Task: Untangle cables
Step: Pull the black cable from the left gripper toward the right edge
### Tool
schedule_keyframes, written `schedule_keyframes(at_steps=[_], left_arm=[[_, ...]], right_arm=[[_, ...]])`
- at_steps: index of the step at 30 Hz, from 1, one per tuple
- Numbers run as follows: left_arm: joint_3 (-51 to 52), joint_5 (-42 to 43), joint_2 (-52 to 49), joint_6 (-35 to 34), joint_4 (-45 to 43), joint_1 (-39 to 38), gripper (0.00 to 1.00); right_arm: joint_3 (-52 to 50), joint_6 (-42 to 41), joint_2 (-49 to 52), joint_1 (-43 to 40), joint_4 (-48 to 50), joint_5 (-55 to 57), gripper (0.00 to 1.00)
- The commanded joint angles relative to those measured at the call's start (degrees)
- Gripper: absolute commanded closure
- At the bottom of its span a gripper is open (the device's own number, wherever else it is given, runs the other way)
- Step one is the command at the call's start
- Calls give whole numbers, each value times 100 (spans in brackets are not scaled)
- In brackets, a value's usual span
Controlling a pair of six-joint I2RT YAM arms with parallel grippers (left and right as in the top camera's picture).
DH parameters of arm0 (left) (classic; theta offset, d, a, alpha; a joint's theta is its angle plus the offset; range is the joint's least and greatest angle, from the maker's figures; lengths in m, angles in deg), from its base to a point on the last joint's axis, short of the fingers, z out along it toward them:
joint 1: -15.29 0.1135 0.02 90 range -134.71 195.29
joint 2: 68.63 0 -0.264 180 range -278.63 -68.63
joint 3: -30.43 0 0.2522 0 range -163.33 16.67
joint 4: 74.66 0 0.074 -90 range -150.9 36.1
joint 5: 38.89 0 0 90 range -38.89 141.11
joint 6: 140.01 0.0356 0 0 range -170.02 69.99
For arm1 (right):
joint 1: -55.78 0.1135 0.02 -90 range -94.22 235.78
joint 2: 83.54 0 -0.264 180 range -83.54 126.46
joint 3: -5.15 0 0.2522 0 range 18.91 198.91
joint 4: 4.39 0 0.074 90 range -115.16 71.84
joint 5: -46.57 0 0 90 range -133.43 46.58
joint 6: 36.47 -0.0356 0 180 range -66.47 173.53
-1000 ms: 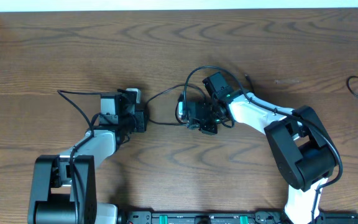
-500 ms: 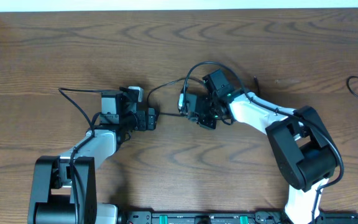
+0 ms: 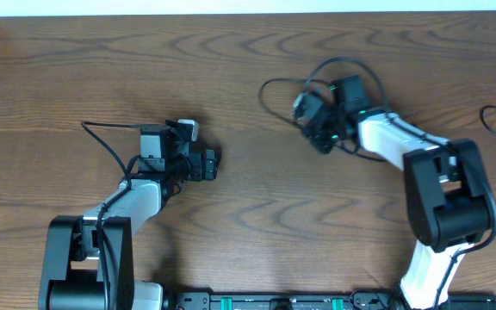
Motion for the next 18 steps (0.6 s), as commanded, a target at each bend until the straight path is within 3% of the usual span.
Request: schedule_keyframes(at_steps=[1,18], left_arm=[[243,-332,-284,-114,208,57,3],[243,-332,-284,-116,280,55,3]], right_arm=[[-195,-181,271,-592,-120,730,97],[-195,-498,271,-3355,789,730,91]])
